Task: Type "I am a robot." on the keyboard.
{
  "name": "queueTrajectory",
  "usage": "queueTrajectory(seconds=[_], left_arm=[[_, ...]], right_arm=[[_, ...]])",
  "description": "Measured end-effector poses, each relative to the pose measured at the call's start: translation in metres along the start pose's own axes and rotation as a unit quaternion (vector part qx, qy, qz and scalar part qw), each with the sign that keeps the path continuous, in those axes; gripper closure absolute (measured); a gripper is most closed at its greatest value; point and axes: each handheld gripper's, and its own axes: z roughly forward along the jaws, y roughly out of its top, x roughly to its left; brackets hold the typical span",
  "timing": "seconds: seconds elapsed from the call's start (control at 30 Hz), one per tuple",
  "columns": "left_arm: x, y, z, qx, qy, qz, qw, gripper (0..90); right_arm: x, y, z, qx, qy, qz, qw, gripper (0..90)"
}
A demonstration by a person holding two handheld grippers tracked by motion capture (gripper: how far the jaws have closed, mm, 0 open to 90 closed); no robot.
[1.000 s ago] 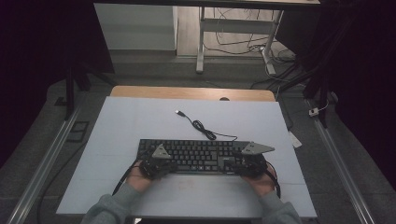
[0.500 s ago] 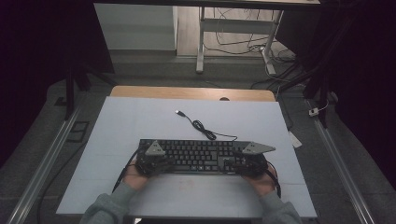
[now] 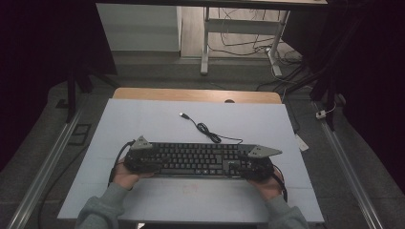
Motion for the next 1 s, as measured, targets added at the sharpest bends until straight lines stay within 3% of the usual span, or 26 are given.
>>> queueTrajectory(seconds=[0.4,1.0], left_arm=[[0.008,-0.001,-0.006,0.002,0.01,-0.007,0.9999,36.5],[0.017,-0.003,-0.009,-0.002,0.025,-0.016,0.9996,37.1]], right_arm=[[0.0,0.0,0.0,0.002,-0.001,0.002,1.0,49.1],[-0.001,0.0,0.001,0.003,0.0,0.0,1.0,48.8]])
